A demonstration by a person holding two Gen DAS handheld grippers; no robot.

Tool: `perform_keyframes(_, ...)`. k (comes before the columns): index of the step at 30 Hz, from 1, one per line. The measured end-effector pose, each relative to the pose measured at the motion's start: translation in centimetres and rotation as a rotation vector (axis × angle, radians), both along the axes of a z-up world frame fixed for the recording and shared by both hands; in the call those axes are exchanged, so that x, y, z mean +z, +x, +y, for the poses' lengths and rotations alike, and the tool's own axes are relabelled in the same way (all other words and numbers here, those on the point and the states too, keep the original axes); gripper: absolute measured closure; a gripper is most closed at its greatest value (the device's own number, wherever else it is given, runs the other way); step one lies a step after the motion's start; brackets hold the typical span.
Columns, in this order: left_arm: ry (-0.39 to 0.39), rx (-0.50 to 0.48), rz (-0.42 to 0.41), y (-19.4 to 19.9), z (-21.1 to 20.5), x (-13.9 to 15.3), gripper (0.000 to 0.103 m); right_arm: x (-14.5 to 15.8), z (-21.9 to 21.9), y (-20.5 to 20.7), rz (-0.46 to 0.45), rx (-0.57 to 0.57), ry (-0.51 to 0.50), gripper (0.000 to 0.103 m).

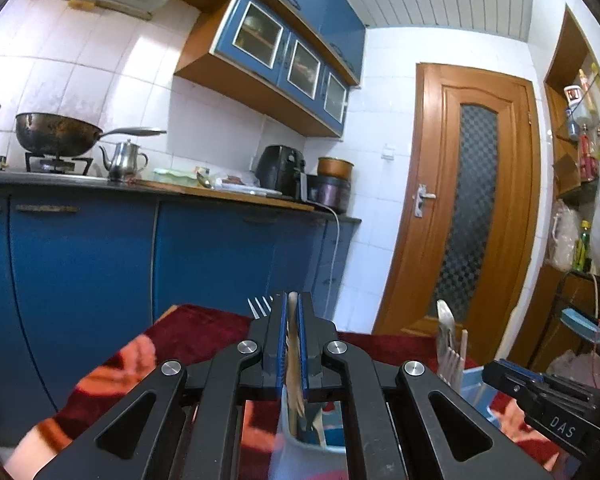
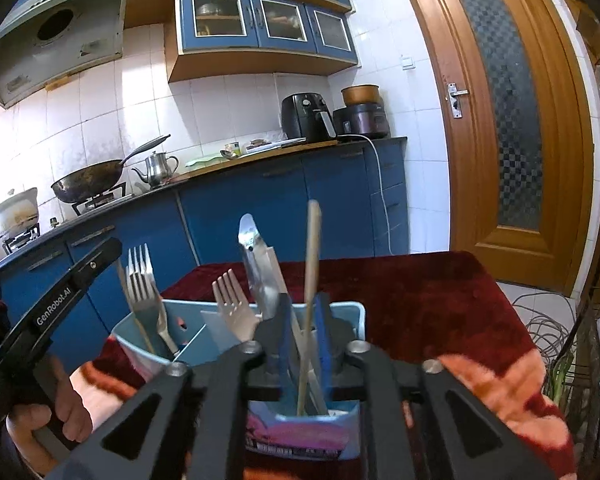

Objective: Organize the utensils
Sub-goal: 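Carry both chopsticks to the blue caddy, lower them in and open both tools, then move both open tools back over the white knife and silver fork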

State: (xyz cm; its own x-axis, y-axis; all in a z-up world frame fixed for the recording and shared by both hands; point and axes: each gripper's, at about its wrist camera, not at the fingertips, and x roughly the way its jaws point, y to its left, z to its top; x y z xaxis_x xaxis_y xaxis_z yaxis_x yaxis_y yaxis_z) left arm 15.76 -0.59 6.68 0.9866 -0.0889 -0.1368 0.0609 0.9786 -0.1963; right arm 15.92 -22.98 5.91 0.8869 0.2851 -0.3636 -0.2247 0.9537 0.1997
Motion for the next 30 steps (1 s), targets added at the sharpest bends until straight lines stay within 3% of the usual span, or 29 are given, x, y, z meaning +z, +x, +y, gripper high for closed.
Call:
perform_keyframes(1,-0.001,-0.014,0.012,-0.1,0.0,0.0,0.096,0.0,-0.1,-0.3,0.0,0.0,0.005,0.077)
perform_keyframes(3,0.003,-0.043,0.047,-0.2,0.0,-0.1,0.08,0.3,-0.2,-0.8,-0.004,-0.001,0.01,0.076)
perform_keyframes(4,0.007,-0.053,0.063,-0.4,-0.1,-0.1,0.067,0.4,-0.3,-1.0,-0.006,0.0,0.012,0.075)
perform_keyframes(5,0.012,-0.058,0.068,-0.7,-0.1,-0.1,0.063,0.5,-0.4,-1.3,-0.009,-0.001,0.017,0.073)
perform_keyframes(9,0.028,-0.089,0.091,-1.9,-0.3,0.3,0.06,1.2,-0.6,-2.7,-0.012,-0.002,0.028,0.068)
perform_keyframes(16,0.015,-0.136,0.203,-3.9,-0.1,1.2,0.055,2.6,-0.6,-5.8,-0.001,-0.003,0.03,0.066)
perform_keyframes(21,0.054,-0.149,0.271,-5.5,-0.5,1.1,0.053,3.0,-0.4,-8.1,0.026,-0.004,0.004,0.064)
perform_keyframes(30,0.094,-0.154,0.371,-8.7,-0.8,0.6,0.052,2.2,0.2,-12.3,0.076,-0.003,-0.043,0.058)
